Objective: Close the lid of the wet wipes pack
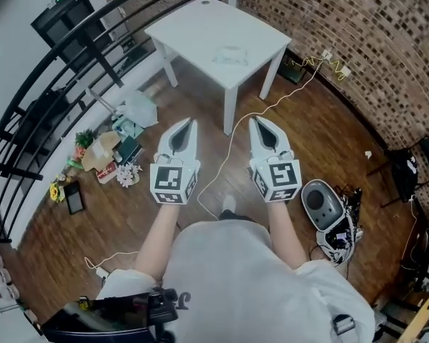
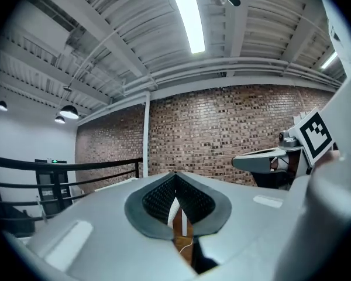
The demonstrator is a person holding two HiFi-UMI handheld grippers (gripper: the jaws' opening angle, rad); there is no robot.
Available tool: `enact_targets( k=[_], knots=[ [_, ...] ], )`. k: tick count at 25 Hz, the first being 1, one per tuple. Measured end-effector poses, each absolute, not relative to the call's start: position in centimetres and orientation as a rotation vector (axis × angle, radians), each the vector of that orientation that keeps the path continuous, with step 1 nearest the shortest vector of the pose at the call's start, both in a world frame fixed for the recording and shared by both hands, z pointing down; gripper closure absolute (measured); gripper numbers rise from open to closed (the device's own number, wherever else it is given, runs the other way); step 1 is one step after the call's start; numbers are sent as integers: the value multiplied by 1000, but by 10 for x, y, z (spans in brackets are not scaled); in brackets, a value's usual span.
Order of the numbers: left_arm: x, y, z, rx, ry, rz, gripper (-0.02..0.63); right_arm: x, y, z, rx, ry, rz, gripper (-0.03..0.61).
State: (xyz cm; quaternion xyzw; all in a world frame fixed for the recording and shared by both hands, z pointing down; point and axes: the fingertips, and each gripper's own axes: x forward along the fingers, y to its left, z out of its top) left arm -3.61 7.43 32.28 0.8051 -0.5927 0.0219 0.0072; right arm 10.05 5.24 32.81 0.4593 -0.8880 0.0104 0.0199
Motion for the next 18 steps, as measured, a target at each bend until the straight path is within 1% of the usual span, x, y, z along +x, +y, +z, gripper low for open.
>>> enact_targets(
  k=[6, 10, 18],
  knots=[
    [-41, -1, 331, 2484, -1851, 94, 598, 95, -26, 335, 1395, -2761, 67, 588],
    [-61, -53, 343, 2474, -1838, 66, 598, 78, -71, 352, 1373, -2749, 91, 588],
    [-103, -212, 356, 2592, -1786, 117, 598, 29, -214, 365, 1438, -2692, 64, 588]
  ],
)
